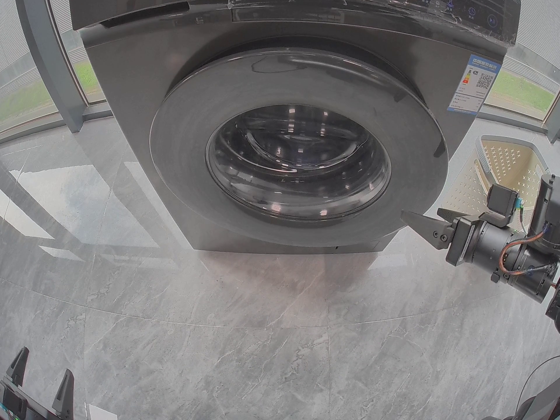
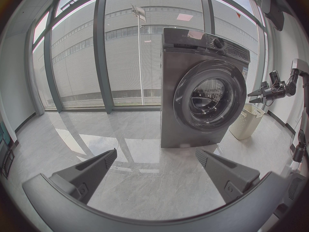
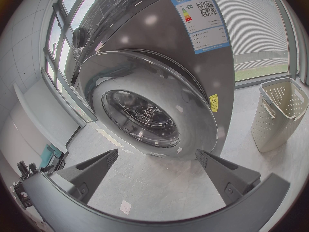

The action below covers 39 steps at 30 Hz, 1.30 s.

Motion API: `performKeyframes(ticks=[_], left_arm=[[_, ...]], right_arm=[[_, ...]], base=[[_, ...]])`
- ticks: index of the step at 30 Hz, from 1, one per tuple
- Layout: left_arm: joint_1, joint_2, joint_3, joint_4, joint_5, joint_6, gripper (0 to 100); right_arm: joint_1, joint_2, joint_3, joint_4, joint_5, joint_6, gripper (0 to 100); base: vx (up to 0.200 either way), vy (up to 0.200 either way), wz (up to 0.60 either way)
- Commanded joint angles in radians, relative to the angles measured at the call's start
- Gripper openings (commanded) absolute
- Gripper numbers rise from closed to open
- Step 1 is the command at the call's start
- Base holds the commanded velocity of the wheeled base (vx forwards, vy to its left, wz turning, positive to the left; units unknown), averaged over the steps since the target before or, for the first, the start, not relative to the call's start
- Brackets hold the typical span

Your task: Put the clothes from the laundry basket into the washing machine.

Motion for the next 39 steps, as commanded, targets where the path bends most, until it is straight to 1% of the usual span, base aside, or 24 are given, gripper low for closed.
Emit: performKeyframes(ticks=[1,7,18,21,22,23,25,39], left_arm=[[0.0,-0.013,0.018,0.0,0.0,0.0,100],[0.0,-0.013,0.018,0.0,0.0,-0.002,100],[0.0,-0.013,0.018,0.001,-0.001,-0.002,100],[0.0,-0.013,0.018,0.001,-0.001,-0.002,100],[0.0,-0.013,0.018,0.001,0.0,-0.002,100],[0.0,-0.013,0.018,0.001,0.0,-0.002,100],[0.0,-0.013,0.018,0.001,0.0,-0.003,100],[0.0,-0.013,0.018,0.001,0.0,-0.003,100]], right_arm=[[0.002,-0.005,0.006,-0.001,0.001,0.002,100],[0.002,-0.008,0.004,-0.001,0.001,0.002,100],[0.017,-0.01,0.006,-0.001,0.004,-0.002,100],[0.037,-0.01,0.006,-0.001,0.006,-0.002,100],[0.062,-0.01,0.008,-0.001,0.004,-0.001,100],[0.082,-0.011,0.006,-0.001,0.004,0.001,100],[0.094,-0.01,0.004,-0.001,0.003,0.001,100],[0.08,0.018,-0.022,-0.066,-0.005,-0.001,100]], base=[[0.0,0.0,0.0],[0.0,-0.2,0.0],[0.0,0.0,0.0],[0.0,0.0,0.0],[0.0,0.0,0.0],[0.2,0.0,0.0],[0.2,0.0,0.0],[0.2,0.0,0.0]])
